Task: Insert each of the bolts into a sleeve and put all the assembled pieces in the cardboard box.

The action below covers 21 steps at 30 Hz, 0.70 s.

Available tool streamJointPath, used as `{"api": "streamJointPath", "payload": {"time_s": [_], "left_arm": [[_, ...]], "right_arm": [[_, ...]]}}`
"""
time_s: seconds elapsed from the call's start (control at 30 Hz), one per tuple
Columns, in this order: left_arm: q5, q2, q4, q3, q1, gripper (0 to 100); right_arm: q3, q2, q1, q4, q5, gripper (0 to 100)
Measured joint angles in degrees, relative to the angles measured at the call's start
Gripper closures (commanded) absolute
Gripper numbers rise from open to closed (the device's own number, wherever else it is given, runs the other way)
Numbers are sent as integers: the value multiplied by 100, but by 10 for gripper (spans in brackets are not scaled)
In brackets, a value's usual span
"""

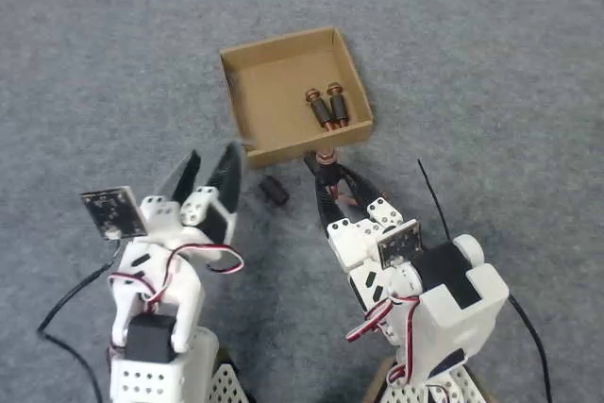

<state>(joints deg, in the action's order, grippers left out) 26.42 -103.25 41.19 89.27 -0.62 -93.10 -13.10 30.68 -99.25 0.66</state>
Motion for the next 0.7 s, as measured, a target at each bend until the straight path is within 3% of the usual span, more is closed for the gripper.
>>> {"api": "streamJointPath", "payload": {"time_s": [0.17, 0.4, 0.7], "left_arm": [[0, 0, 659, 0, -686, 982], [26, 0, 905, 484, -1574, 984], [26, 0, 1345, 791, -1952, 984]], "right_arm": [[0, 0, 0, 0, 0, 992], [97, 0, -325, 0, 0, 992], [1196, -9, -897, 0, 0, 992]]}}
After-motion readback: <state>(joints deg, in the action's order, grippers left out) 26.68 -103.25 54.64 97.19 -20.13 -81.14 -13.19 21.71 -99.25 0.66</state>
